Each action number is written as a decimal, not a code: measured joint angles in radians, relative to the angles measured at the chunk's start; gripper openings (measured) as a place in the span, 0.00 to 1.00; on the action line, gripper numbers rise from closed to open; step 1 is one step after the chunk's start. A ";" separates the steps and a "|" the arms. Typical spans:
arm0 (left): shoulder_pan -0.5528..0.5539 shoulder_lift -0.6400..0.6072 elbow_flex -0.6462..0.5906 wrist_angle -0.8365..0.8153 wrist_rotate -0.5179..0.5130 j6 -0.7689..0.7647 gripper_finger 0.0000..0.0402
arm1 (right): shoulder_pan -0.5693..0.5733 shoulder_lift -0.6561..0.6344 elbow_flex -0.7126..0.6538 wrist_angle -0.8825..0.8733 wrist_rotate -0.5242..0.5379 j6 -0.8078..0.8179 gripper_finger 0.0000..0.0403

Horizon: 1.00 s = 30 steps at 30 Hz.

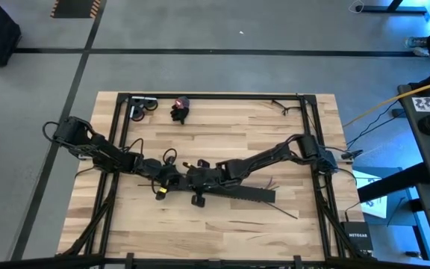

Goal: Ziptie cables
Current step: Close the black cable duct with the cable duct cover

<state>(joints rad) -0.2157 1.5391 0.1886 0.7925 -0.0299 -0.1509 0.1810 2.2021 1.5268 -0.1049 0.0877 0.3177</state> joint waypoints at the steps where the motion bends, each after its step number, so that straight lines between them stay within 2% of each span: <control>1: 0.000 0.000 0.000 0.001 0.000 0.000 0.59 | -0.006 0.002 -0.001 0.020 0.000 0.000 0.04; 7: 0.001 0.000 0.002 0.007 -0.003 -0.014 0.59 | -0.025 0.003 -0.003 0.068 0.024 -0.004 0.00; 11: 0.001 0.000 0.002 0.008 -0.003 -0.015 0.59 | -0.027 -0.005 -0.003 0.060 -0.011 -0.003 0.03; 17: 0.001 0.000 0.003 0.011 -0.002 -0.007 0.59 | -0.026 -0.039 -0.004 0.011 -0.009 0.014 0.21; 24: 0.001 0.000 0.003 0.010 0.000 0.000 0.59 | -0.027 -0.104 -0.004 -0.136 0.048 -0.012 0.43; 30: 0.001 0.000 0.003 0.011 0.000 0.001 0.59 | -0.019 -0.109 -0.003 -0.143 0.012 0.020 0.52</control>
<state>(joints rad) -0.2150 1.5391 0.1913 0.8036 -0.0296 -0.1501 0.1623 2.0930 1.5237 -0.2475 0.0996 0.3377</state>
